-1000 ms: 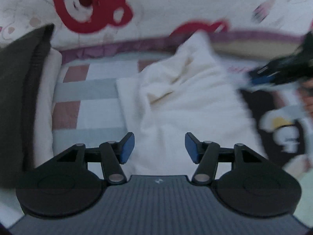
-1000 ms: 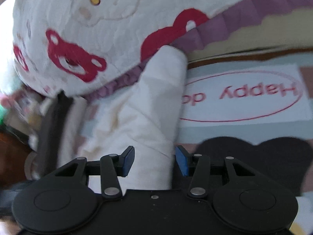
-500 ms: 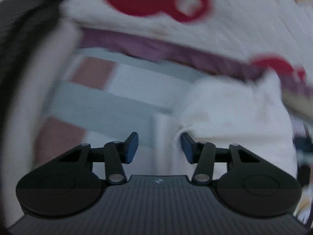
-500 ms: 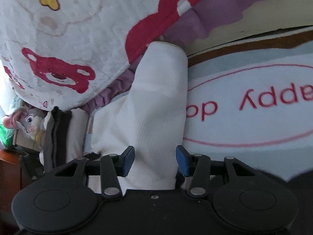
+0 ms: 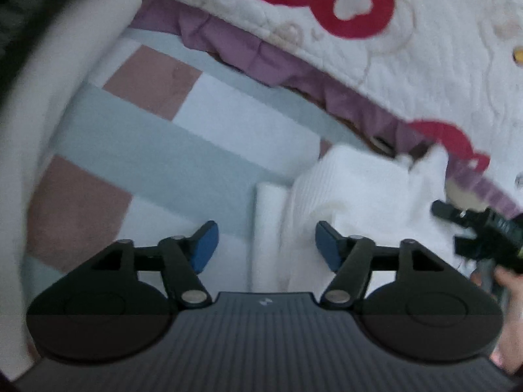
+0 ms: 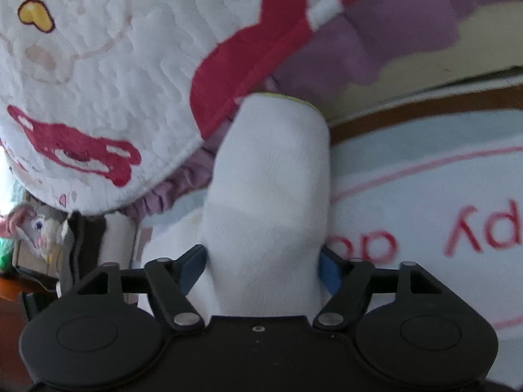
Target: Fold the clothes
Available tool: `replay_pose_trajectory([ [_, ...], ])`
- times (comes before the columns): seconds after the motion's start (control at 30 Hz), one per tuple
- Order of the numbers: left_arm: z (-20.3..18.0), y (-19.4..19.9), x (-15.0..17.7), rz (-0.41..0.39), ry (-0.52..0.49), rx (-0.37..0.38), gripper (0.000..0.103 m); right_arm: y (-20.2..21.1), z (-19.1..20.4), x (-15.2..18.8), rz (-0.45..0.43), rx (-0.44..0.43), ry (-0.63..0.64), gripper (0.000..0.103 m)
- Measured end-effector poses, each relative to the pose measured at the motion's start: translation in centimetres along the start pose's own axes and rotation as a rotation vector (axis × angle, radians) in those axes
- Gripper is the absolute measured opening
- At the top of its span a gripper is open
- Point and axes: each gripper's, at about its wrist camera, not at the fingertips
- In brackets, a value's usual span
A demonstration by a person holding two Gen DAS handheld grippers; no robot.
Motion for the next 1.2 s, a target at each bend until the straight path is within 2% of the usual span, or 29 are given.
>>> replay_pose_trajectory([
  [0.03, -0.1, -0.3, -0.3, 0.004, 0.005, 0.011, 0.070, -0.3, 0.2, -0.1, -0.008, -0.010, 0.008, 0.073],
  [0.07, -0.2, -0.5, -0.6, 0.009, 0.006, 0.020, 0.070, -0.6, 0.7, 0.0, -0.014, -0.017, 0.041, 0.045],
  [0.1, -0.4, -0.9, -0.9, 0.013, 0.007, 0.029, 0.069, -0.8, 1.3, 0.2, -0.016, -0.021, 0.103, 0.026],
  [0.13, -0.5, -1.1, -1.0, 0.014, 0.017, 0.037, 0.059, -0.8, 2.0, 0.5, -0.026, -0.026, 0.162, 0.025],
  [0.17, -0.5, -1.3, -1.1, 0.014, 0.030, 0.044, 0.042, -0.5, 2.5, 0.9, -0.053, -0.040, 0.212, 0.020],
  [0.2, -0.5, -1.7, -1.2, 0.031, 0.039, 0.064, 0.005, 0.1, 2.8, 1.1, -0.084, -0.062, 0.239, 0.018],
  [0.27, -1.0, -2.1, -1.3, 0.032, 0.044, 0.066, 0.006, 1.2, 3.1, 1.3, -0.127, -0.099, 0.254, 0.017],
  [0.43, -3.7, 1.3, -2.7, -0.148, -0.051, 0.068, 0.005, 5.0, 5.7, 0.5, -0.240, -0.178, 0.356, 0.015],
  [0.53, -4.8, 2.0, -4.2, -0.234, -0.048, 0.078, 0.005, 6.3, 8.1, -1.0, -0.308, -0.140, 0.449, 0.015],
  [0.63, -6.2, 1.0, -4.9, -0.275, -0.052, -0.012, 0.008, 6.0, 9.6, -2.2, -0.348, -0.047, 0.513, 0.018],
  [0.7, -7.2, 0.7, -4.3, -0.269, -0.092, -0.098, 0.014, 5.7, 9.9, -1.9, -0.378, 0.058, 0.536, 0.046],
  [0.73, -7.8, 0.6, -4.0, -0.266, -0.114, -0.141, 0.019, 5.6, 9.8, -1.5, -0.389, 0.112, 0.529, 0.049],
  [0.77, -8.3, 0.9, -3.1, -0.265, -0.146, -0.152, 0.023, 5.7, 9.3, -1.1, -0.382, 0.142, 0.504, 0.050],
  [0.83, -9.4, 1.9, -1.0, -0.266, -0.216, -0.151, 0.040, 6.2, 7.9, 0.2, -0.340, 0.152, 0.463, 0.050],
  [0.93, -10.9, 3.1, 2.7, -0.208, -0.273, -0.130, 0.045, 7.7, 5.9, 2.8, -0.269, 0.147, 0.437, 0.050],
  [1.07, -13.5, 4.5, 8.3, -0.101, -0.348, -0.154, 0.047, 11.3, 4.1, 7.3, -0.206, 0.139, 0.417, 0.050],
  [1.13, -14.8, 5.5, 11.0, -0.054, -0.382, -0.172, 0.047, 13.5, 3.6, 10.2, -0.181, 0.126, 0.431, 0.048],
  [1.17, -15.4, 6.1, 12.4, -0.039, -0.401, -0.174, 0.047, 14.7, 3.3, 11.9, -0.169, 0.119, 0.448, 0.039],
  [1.2, -16.1, 7.0, 13.9, -0.023, -0.427, -0.173, 0.047, 15.9, 3.1, 13.8, -0.149, 0.122, 0.478, 0.017],
])
Point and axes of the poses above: each gripper's, at about its wrist camera, not at the fingertips, and y roughly against the way its jaws point, z to its left, x to its underside, and after that the axes turned 10 degrees about -y, right-handed
